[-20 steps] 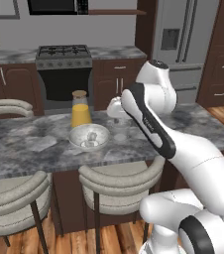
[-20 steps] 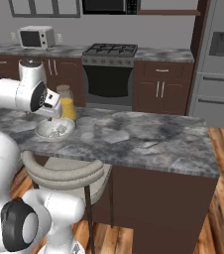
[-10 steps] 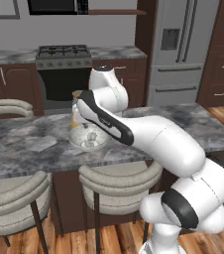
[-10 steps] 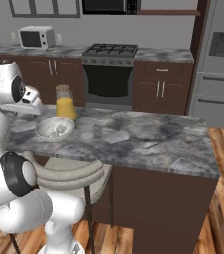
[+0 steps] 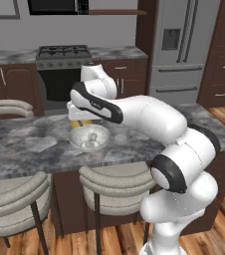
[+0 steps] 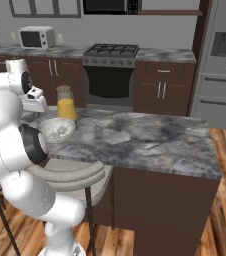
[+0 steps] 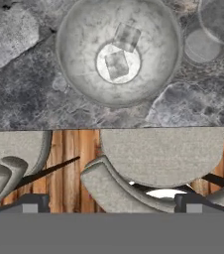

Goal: There are two ice cubes in the ice bowl. Place both ice cubes in the glass cup.

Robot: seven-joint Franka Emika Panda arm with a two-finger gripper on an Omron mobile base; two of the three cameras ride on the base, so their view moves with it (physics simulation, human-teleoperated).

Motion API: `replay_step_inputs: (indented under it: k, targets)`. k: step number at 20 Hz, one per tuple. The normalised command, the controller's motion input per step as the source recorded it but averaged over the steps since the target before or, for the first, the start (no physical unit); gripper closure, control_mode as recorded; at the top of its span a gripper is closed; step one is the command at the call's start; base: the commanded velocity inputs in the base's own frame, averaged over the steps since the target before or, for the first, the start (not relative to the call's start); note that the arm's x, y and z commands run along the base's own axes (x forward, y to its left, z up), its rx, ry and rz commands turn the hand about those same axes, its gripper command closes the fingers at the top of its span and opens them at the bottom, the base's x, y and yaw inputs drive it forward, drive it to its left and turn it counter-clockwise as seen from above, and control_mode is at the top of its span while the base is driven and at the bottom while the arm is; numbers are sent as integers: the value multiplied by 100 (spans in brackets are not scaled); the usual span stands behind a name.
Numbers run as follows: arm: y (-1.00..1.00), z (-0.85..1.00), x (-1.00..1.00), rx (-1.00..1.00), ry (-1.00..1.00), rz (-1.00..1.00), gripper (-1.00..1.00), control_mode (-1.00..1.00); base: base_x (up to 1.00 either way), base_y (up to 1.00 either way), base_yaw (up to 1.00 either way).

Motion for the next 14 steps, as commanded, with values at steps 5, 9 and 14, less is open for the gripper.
replay_step_inputs:
  k: [5,9,14]
  targets:
    - [2,-51,56,0,1,-5,-100,-100,0,0,0]
    - [0,-68,40,0,0,-7,-100,-100,0,0,0]
    - [0,-70,42,0,1,-6,-100,-100,0,0,0]
